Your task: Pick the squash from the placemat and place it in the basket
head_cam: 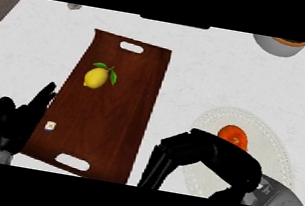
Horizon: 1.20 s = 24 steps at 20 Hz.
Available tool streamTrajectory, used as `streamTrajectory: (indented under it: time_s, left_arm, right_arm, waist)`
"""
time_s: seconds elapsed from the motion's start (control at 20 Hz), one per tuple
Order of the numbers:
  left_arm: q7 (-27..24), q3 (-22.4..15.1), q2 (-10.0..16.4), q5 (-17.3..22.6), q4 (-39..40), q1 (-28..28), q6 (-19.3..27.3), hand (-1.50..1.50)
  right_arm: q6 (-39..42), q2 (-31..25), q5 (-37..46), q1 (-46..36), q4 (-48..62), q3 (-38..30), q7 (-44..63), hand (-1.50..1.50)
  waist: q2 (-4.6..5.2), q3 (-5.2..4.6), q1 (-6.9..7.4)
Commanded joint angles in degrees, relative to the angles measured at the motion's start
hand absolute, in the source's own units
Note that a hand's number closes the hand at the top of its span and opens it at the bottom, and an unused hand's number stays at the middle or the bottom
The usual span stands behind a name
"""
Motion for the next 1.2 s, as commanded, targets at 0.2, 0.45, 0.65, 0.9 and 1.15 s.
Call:
streamTrajectory:
  time_s: [0.2,0.45,0.65,0.9,1.15]
  left_arm:
    - [4.52,-0.44,-1.37,1.65,2.35,4.39,0.53,0.00]
    - [2.61,-0.46,-1.42,1.05,2.01,7.15,0.10,0.00]
    - [4.44,-0.61,-1.12,0.61,1.31,5.81,-0.16,0.00]
    - [5.41,0.29,-0.77,0.58,1.54,5.02,-0.43,0.00]
    - [6.86,0.17,-1.20,0.63,1.56,3.26,-1.22,0.00]
  right_arm:
    - [0.03,-12.58,19.06,-5.76,-7.16,-6.01,0.67,-1.50]
    - [4.76,-22.05,20.24,-15.11,-7.45,-14.41,5.35,-1.50]
    - [13.12,-29.41,17.75,-21.39,-2.16,-19.79,3.41,-1.50]
    - [26.37,-37.88,14.58,-26.36,2.06,-20.93,0.88,-1.50]
    - [37.44,-44.26,19.51,-30.15,6.36,-20.21,-5.29,-1.50]
  waist:
    - [-0.44,-0.80,-3.31]
    - [-0.17,-0.94,-1.89]
    - [0.27,-0.89,-1.21]
    - [0.27,-0.87,-1.35]
    - [0.76,-0.80,-0.75]
